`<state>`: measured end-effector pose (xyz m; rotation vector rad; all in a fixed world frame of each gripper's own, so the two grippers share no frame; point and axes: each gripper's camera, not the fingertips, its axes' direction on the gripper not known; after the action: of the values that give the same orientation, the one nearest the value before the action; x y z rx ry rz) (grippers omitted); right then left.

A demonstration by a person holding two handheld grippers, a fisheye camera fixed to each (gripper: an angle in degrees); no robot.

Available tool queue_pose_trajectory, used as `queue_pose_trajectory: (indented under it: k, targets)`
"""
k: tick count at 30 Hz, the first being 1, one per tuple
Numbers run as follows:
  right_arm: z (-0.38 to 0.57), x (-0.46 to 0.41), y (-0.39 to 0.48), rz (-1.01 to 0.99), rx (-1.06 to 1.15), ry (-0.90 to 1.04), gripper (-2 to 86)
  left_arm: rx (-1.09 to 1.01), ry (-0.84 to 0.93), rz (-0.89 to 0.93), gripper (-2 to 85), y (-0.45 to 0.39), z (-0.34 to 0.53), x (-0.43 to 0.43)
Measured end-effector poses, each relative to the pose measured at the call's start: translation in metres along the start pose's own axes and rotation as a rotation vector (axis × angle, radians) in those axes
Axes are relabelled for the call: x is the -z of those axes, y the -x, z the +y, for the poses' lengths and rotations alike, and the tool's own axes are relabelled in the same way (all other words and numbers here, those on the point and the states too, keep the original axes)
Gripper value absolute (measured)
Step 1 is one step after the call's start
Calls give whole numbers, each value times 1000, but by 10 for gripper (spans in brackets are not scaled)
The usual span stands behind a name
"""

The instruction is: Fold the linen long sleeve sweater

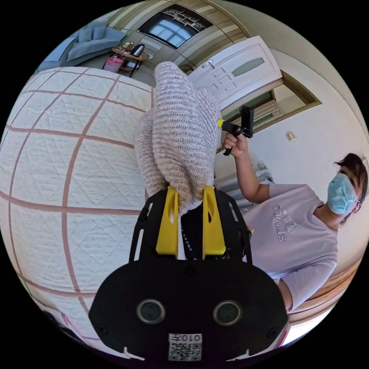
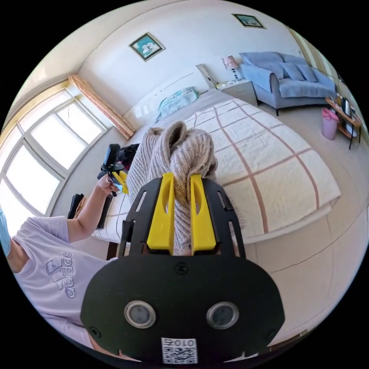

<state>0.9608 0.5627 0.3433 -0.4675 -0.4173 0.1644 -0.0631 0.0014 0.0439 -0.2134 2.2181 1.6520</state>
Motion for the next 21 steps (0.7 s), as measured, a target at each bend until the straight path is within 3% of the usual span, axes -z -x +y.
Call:
queue_pose_trajectory:
  k: [3,4,7,9,12,21]
  targets:
    - [-65,-34,30,-45,94,154,71,48,-65,-19,117,-8,47,18]
    - [-87,-65,39,-35,114,295,73,91,-76,-38,114,-2,65,20]
    - [-93,-133,65,-2,180,523,76,157,-79,-1,107,33,104,11]
    - [-78,-153,66,-48,153,529,77,185,-76,79,106,62,123,-2]
    - [-63,-140,43,-213,23,379,78,187,-140,210,107,96,147,-10]
    - [-47,-93,70,-6,-47,374,81,74,50,242,107,115,113,-13]
